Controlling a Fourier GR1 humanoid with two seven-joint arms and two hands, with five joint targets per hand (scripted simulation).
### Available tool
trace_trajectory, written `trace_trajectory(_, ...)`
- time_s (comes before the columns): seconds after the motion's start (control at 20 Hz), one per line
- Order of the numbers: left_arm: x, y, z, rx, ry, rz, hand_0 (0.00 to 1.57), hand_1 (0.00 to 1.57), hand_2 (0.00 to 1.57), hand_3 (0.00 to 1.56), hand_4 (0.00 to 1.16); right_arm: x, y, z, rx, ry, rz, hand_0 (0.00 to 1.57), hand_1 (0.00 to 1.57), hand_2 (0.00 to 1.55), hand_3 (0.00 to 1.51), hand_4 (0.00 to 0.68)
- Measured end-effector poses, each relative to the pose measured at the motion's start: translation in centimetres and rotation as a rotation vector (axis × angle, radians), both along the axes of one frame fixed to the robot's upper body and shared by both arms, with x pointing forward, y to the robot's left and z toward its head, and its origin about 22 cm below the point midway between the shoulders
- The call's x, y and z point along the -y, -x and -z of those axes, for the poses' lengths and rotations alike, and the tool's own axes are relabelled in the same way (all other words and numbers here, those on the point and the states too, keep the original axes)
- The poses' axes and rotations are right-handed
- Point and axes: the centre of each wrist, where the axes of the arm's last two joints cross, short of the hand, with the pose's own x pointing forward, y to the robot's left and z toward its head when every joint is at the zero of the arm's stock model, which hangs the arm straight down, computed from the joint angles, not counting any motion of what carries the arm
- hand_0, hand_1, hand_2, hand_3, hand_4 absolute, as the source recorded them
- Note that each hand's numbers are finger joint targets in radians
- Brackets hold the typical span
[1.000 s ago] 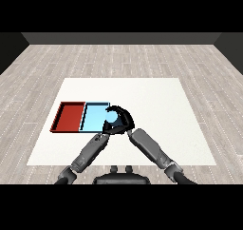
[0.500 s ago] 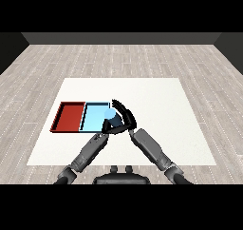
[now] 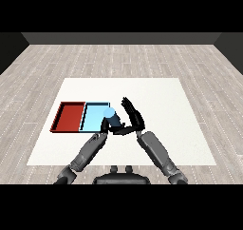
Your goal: Pick the blue can and put it in the blue box
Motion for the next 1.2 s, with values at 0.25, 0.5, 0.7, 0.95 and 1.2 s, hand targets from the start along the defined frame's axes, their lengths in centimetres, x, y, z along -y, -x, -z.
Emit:
trace_trajectory(0.25, -0.5, -0.6, 0.2, 0.002, -0.016, -0.017, 1.57, 1.57, 1.57, 1.49, 1.13, 2.6, 0.8, -0.9, 0.025, -0.034, 0.056, 0.0, 0.0, 0.0, 0.0, 0.0)
trace_trajectory(0.5, -0.9, -0.7, -0.2, -0.008, -0.055, -0.031, 1.57, 1.57, 1.57, 1.49, 1.13, 7.2, 2.8, -2.0, 0.054, -0.095, 0.134, 0.0, 0.0, 0.0, 0.0, 0.0)
trace_trajectory(0.7, -3.6, -1.4, -0.1, -0.018, -0.095, -0.072, 1.57, 1.57, 1.57, 1.5, 1.13, 10.4, 3.6, -2.3, 0.082, -0.118, 0.197, 0.0, 0.0, 0.0, 0.0, 0.0)
trace_trajectory(0.95, -7.7, -3.3, -0.6, -0.068, -0.15, -0.165, 1.57, 1.57, 1.57, 1.5, 1.12, 13.8, 4.9, -2.1, 0.078, -0.106, 0.278, 0.0, 0.0, 0.0, 0.0, 0.0)
trace_trajectory(1.2, -13.2, -4.4, -0.3, -0.187, -0.193, -0.286, 1.57, 1.57, 1.57, 1.51, 1.09, 14.3, 4.6, -1.3, 0.068, -0.094, 0.316, 0.0, 0.0, 0.0, 0.0, 0.0)
